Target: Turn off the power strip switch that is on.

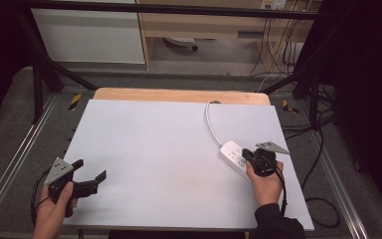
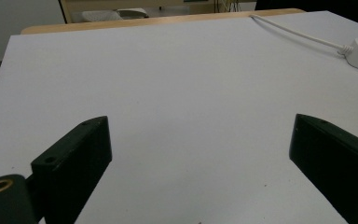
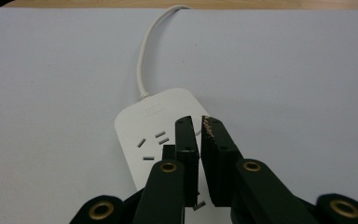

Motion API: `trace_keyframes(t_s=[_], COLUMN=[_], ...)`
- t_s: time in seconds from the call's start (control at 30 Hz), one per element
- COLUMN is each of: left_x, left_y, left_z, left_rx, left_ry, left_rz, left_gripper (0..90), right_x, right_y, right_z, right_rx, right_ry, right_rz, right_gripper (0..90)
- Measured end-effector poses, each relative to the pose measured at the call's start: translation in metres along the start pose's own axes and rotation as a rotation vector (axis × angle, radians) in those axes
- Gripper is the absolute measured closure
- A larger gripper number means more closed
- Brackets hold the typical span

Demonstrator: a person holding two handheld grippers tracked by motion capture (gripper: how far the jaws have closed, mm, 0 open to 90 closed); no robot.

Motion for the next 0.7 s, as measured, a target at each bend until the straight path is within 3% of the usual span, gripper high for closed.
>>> trace_keyframes(t_s=[0.17, 0.4, 0.47, 0.63, 0.7], left_x=[-0.001, -0.001, -0.001, -0.001, -0.001], left_y=[0.0, 0.0, 0.0, 0.0, 0.0], left_z=[0.0, 0.0, 0.0, 0.001, 0.0], left_rx=[-0.001, -0.001, -0.002, -0.004, -0.003], left_ry=[0.0, 0.0, -0.001, -0.001, -0.001], left_rz=[-0.001, -0.001, -0.001, -0.002, -0.002], left_gripper=[5.6, 5.7, 5.7, 5.6, 5.7], right_x=[-0.003, -0.007, -0.007, -0.008, -0.008], right_y=[0.002, -0.001, 0.001, 0.003, 0.003], right_z=[-0.003, -0.006, -0.008, -0.015, -0.016], right_rx=[0.012, 0.023, 0.042, 0.104, 0.105], right_ry=[0.01, 0.016, 0.019, 0.022, 0.03], right_rz=[-0.005, -0.02, -0.011, -0.037, -0.05], right_gripper=[73.6, 45.8, 41.1, 24.9, 21.6])
Point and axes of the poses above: each handheld gripper's, and its own axes: y roughly backward along the jaws, z roughly out of its underside, x roughly to its right, the point moved 4 cm from there along -y, roughly forward along the jaws, and after that the axes turned 3 degrees about -z, right-handed, at the moved point
